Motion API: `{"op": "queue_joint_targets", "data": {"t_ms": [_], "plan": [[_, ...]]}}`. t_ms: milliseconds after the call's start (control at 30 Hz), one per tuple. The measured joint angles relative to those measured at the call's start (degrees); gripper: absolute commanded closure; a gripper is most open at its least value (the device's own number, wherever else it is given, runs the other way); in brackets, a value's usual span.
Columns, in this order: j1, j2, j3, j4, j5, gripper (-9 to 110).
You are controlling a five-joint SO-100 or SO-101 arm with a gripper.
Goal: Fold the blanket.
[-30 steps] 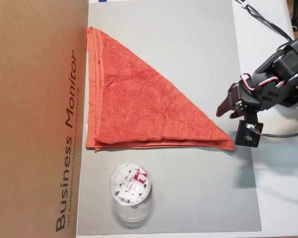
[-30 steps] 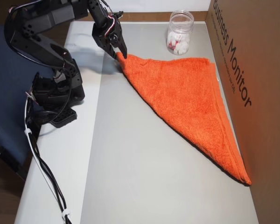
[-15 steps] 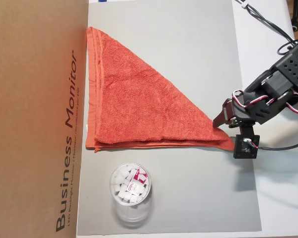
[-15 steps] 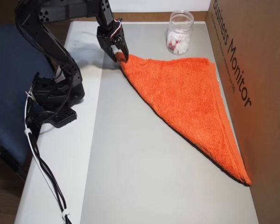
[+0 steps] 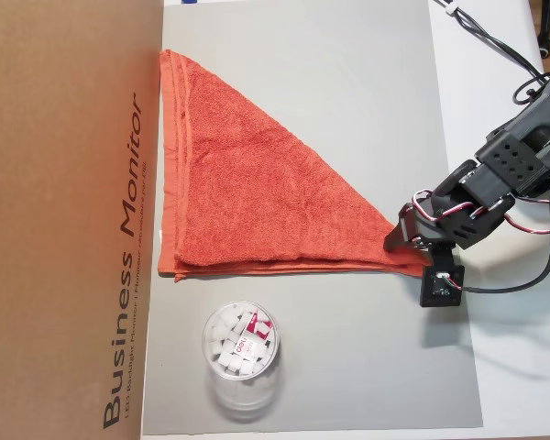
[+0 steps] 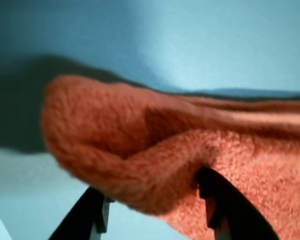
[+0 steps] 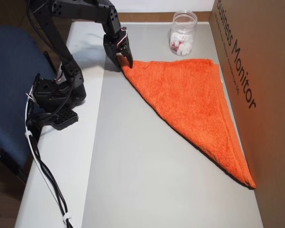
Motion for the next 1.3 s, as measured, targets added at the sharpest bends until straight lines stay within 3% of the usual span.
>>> {"op": "queue_joint_targets", "data": {"t_ms": [333,767,1300], "plan": [[-2.4,-1.8,-0.3,-0.6,0.0,86],[-2.3,-1.7,0.4,-2.8,0.0,101],[-1.7,-1.7,0.4,-2.7,3.4,102]]}}
